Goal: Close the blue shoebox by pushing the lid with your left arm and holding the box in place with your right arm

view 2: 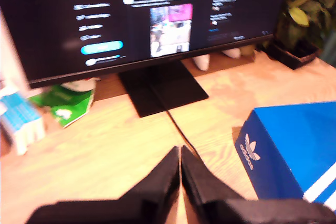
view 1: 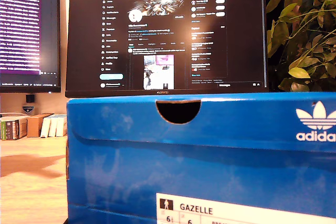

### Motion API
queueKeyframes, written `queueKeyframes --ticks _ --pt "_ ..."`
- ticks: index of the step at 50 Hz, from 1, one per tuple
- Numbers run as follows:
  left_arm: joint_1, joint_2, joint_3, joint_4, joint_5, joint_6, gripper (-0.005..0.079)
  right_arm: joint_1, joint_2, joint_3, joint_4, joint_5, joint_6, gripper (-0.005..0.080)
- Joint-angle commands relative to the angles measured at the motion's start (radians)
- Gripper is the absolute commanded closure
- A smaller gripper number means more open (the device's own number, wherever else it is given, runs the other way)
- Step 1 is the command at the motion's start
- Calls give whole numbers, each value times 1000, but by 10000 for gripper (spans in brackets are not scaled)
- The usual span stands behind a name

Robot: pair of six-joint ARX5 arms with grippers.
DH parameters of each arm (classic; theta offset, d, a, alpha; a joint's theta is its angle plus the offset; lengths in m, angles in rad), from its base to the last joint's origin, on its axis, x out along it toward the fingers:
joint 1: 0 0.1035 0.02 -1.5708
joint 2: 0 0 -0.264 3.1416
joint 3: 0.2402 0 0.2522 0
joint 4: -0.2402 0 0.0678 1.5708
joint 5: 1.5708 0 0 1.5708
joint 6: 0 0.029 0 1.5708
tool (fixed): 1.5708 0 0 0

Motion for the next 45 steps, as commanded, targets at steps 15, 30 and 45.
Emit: queueKeyframes --ticks 15,30,45 --pt "28 -262 -189 88 -75 -32 761 -6 -186 -166 -37 -3 -2 763" --pt "26 -340 -189 18 -97 -97 761 -6 -225 -165 -84 -8 53 763" --pt "27 -348 -189 -81 -233 -108 758 -7 -241 -165 -122 82 87 763"
